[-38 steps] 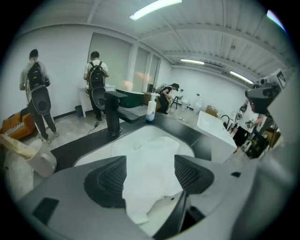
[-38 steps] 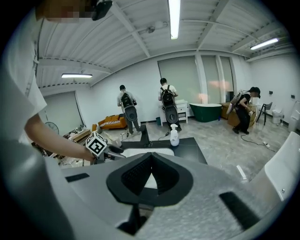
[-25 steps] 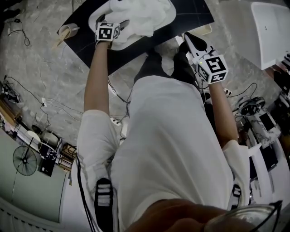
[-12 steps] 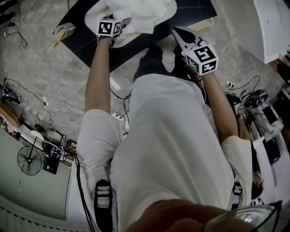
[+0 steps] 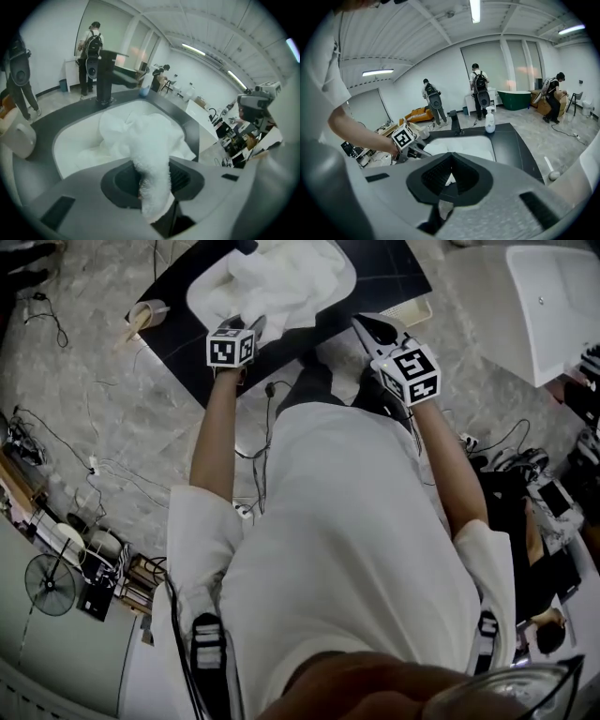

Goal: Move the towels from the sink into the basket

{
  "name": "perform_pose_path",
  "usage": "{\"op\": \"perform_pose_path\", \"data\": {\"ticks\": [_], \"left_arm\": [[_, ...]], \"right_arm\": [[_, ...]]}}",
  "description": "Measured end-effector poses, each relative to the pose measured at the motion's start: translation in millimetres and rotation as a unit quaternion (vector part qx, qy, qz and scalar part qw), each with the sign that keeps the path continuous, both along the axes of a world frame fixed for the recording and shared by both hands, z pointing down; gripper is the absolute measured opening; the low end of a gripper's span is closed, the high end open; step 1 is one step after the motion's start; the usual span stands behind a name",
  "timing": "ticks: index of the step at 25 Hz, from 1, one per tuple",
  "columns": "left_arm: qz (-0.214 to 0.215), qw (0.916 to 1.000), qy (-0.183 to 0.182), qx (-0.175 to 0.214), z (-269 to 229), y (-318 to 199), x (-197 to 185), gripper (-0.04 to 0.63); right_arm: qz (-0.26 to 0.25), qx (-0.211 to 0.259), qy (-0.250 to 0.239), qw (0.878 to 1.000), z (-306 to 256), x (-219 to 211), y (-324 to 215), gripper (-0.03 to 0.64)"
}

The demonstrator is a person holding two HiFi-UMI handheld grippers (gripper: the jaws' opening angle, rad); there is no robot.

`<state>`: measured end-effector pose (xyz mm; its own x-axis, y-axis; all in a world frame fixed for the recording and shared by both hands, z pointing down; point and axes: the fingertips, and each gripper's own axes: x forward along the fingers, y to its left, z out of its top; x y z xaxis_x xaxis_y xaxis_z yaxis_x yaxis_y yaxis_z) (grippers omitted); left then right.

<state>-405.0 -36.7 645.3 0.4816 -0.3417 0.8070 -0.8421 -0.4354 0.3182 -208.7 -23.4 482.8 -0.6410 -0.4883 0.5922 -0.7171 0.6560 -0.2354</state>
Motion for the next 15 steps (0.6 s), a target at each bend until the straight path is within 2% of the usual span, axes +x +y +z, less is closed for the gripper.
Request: {"op": "perform_pose_path", "data": {"ticks": [6,12,15], "left_arm": [[-0.034,0.9957,0.044,0.074,-83,29,30,0.124],[-0.095,0.9782,0.111,0.148,-169,29,68,0.121],[-0.088,0.9698,0.129,0.187,-215,29,94,0.121]], "right_arm": [[-0.038,0.018,-0.001,0.999,-33,15,18,-0.003],[-0.035,0.047,-0.012,0.998,-68,56,12,-0.003],[-0.026,0.062,-0.018,0.998,-89,77,12,-0.003]]}}
